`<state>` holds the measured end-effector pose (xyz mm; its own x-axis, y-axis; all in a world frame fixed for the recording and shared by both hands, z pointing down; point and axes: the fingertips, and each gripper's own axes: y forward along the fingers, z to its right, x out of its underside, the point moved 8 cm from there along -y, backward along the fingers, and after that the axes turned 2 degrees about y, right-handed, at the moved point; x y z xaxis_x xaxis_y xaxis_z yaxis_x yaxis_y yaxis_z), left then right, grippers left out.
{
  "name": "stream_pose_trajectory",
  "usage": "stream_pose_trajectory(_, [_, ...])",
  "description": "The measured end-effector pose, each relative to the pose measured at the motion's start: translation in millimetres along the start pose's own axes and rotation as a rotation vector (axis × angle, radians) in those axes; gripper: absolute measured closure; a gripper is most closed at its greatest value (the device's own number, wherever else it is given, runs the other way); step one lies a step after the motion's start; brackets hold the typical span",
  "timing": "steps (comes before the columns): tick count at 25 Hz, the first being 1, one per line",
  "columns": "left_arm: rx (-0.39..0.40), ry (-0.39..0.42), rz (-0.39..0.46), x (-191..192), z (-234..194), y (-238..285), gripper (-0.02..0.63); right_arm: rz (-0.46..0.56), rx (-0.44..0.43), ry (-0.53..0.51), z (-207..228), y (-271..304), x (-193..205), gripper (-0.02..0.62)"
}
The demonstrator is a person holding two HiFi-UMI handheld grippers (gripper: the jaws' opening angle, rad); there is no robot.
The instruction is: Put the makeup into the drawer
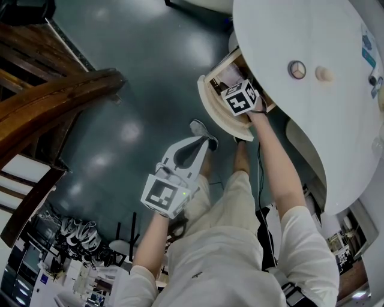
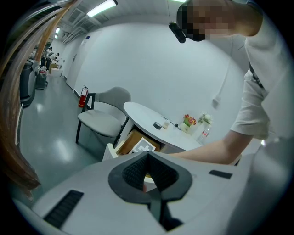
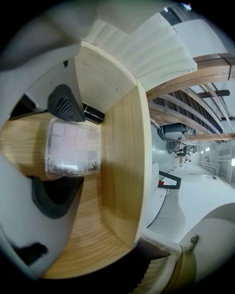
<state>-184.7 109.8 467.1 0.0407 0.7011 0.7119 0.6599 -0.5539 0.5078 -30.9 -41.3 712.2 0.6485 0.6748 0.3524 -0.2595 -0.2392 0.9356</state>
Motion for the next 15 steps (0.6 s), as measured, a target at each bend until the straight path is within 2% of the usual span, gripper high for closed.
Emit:
stream_pose_trajectory(8, [0.009, 0.006, -0.002, 2.0, 2.8, -2.9, 0.598, 0.016, 0.02, 0.011, -0.7, -3.5, 0.3, 0.218])
stream_pose_trajectory(15, [-0.007, 0.008, 0.01, -3.8, 9.4, -7.9, 0.598, 0.031, 0.011, -0.005, -6.0, -29.3, -6.5, 0.218])
